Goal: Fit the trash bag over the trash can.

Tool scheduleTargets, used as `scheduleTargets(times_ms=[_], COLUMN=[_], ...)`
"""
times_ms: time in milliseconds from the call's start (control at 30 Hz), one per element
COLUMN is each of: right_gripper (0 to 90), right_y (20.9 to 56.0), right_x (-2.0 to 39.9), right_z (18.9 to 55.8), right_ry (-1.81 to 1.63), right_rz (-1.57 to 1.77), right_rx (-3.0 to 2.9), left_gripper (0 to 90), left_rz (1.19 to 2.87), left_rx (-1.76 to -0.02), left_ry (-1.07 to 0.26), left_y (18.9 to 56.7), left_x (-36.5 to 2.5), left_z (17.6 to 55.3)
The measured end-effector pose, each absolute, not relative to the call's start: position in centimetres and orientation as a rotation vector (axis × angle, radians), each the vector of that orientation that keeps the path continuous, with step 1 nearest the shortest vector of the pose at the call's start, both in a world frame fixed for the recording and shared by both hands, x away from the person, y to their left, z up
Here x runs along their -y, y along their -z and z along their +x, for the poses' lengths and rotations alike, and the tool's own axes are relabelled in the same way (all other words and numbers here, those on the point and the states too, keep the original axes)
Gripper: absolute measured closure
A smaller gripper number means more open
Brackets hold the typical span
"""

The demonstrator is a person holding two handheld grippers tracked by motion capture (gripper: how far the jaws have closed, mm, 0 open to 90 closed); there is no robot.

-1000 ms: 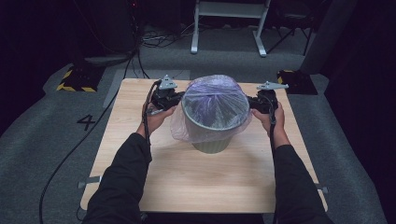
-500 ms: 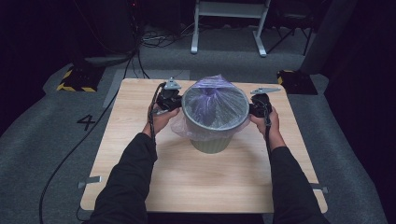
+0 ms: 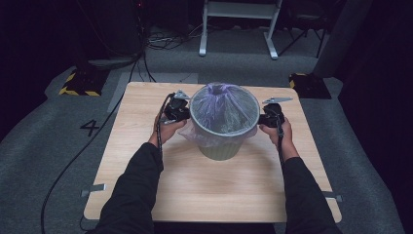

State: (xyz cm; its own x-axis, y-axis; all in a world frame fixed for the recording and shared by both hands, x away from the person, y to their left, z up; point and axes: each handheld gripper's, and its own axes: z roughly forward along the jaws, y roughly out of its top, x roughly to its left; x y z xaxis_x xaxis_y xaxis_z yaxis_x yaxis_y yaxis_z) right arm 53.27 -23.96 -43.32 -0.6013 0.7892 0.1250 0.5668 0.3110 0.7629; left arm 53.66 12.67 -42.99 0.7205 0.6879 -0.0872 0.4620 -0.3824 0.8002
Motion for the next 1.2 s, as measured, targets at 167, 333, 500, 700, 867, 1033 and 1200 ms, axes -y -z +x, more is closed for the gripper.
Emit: scheduleTargets(times_ms=[167,333,500,700,867,1033,1200], right_gripper=[73.8,56.0,44.1,35.6,32.1,28.4,28.4], right_y=[43.4,43.1,42.1,40.8,40.2,40.5,40.2], right_x=[24.7,26.1,27.6,28.9,29.4,29.2,28.2], right_z=[52.6,51.7,50.3,48.8,47.5,46.0,44.3], right_ry=[-1.167,-1.151,-1.201,-1.256,-1.271,-1.238,-1.217], right_rz=[1.206,1.215,1.156,1.085,1.009,0.915,0.796], right_rx=[-2.269,-2.189,-2.135,-2.091,-2.103,-2.168,-2.207], left_gripper=[74.2,58.6,39.1,27.2,22.0,19.2,18.2], left_rz=[2.016,1.966,1.949,1.947,1.997,2.014,2.024], left_rx=[-0.887,-0.877,-0.837,-0.749,-0.638,-0.562,-0.507], left_ry=[-0.360,-0.392,-0.412,-0.400,-0.378,-0.390,-0.377], left_y=[42.8,42.0,41.4,41.0,41.0,41.0,40.7], left_x=[-14.3,-16.5,-18.3,-18.9,-17.8,-16.7,-15.6], left_z=[52.7,50.9,48.7,45.9,43.3,41.1,39.8])
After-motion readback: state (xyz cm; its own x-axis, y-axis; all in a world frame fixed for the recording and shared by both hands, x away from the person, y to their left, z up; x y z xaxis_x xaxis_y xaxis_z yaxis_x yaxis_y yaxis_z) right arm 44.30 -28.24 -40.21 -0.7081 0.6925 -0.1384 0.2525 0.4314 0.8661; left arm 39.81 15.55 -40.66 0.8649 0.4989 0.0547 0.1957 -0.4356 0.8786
